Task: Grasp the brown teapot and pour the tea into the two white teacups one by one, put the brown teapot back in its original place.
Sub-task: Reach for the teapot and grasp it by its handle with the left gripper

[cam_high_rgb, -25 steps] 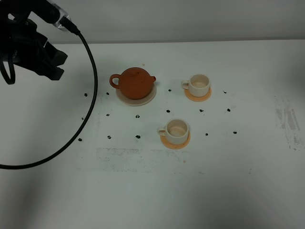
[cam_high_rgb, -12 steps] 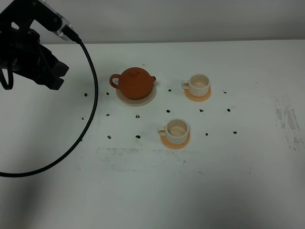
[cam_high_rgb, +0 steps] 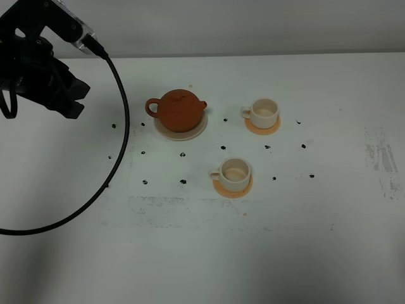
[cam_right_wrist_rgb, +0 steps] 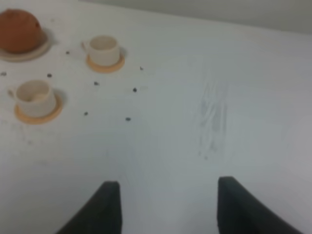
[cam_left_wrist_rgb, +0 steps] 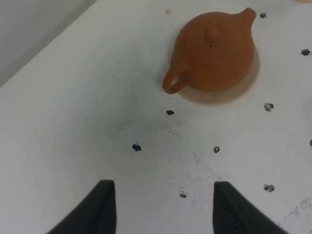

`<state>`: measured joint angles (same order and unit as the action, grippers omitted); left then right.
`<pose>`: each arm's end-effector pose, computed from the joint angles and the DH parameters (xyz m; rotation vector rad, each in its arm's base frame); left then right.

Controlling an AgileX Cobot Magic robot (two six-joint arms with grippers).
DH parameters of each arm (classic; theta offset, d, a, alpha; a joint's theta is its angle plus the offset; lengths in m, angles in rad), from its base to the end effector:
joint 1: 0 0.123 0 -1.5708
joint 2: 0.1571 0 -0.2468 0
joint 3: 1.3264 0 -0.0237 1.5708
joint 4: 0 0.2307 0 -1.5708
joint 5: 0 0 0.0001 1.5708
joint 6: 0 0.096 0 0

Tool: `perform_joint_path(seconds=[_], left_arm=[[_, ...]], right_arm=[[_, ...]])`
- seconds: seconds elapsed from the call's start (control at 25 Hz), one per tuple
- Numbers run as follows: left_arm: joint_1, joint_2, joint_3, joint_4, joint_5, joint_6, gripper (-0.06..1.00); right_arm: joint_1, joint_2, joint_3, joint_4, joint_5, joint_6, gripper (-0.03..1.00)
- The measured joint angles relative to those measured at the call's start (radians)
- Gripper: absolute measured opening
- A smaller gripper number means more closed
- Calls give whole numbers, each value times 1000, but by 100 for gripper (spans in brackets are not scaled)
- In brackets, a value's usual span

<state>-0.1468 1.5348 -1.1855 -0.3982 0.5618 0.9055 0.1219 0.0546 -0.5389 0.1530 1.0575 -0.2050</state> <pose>0.3186 -0.0672 0.2645 0.9064 2.1545 -0.0391 0.0225 0.0156 0.2755 -0.3388 2.0214 0.1319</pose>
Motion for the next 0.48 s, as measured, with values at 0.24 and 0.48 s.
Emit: perform_joint_path(seconds=[0.24,0.48], left_arm=[[0,0,0,0,-1,0,47],[0,0,0,0,-9,4,47]], right_arm=[[0,-60,42,-10,16,8,46],[0,-61,43,-16,16,8,46]])
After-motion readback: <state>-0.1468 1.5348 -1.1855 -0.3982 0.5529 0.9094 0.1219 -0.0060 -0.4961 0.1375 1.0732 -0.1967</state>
